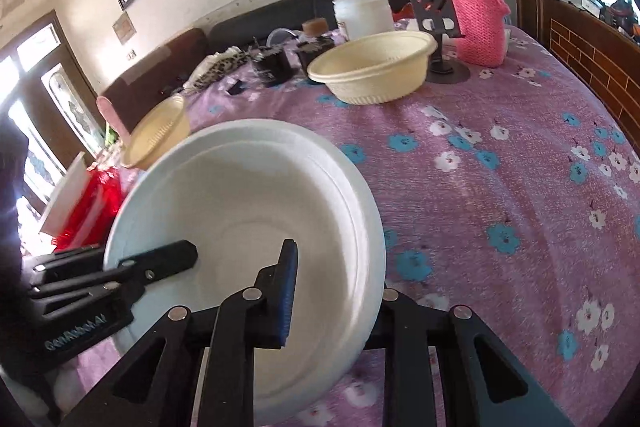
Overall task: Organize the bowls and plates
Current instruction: 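Carry the white bowl with the right gripper over the bowl on the plates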
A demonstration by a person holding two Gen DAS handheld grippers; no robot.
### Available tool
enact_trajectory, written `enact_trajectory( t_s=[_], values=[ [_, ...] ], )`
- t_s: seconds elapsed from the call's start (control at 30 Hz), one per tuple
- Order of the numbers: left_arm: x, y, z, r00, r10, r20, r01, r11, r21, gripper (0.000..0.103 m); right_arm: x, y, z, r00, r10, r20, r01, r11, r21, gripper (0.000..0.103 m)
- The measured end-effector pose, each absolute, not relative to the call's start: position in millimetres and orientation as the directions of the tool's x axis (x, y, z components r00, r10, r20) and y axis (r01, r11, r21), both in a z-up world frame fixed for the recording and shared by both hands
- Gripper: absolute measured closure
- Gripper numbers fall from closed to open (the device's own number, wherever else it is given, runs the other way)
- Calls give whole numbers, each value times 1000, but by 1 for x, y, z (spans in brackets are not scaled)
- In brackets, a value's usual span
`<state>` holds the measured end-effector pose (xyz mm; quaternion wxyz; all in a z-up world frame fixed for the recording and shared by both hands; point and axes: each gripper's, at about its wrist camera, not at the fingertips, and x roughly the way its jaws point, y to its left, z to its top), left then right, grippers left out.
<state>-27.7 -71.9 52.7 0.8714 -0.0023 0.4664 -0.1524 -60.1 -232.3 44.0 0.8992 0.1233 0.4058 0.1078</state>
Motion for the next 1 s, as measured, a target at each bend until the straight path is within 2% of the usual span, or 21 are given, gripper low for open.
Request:
enact_trajectory(
  t_s=[0.13, 0.3, 0.47, 0.6, 0.8, 1.0],
  values=[
    [-49, -48, 69, 579, -240, -779, 237, 964, -121, 91, -77, -214, 55, 641, 333, -691, -114, 932, 344, 79],
    [-76, -11, 92, 656, -208, -726, 192, 976, -106, 91, -87, -177, 75, 640, 347, -686, -166, 933, 318, 78],
    [-91, 47, 124, 723, -159, -673, 110, 987, -115, 91, -88, -119, 120, 656, 374, -655, -260, 928, 269, 78],
    [-91, 96, 148, 769, -72, -636, 29, 997, -79, 90, -75, -60, 152, 652, 409, -638, -344, 910, 231, 78],
    [-70, 167, 152, 750, 63, -659, -100, 995, -18, 90, -44, 33, 164, 604, 426, -674, -439, 883, 165, 76],
    [-41, 215, 136, 694, 89, -715, -151, 988, -24, 90, -13, 92, 144, 530, 420, -737, -463, 871, 163, 76]
  ],
)
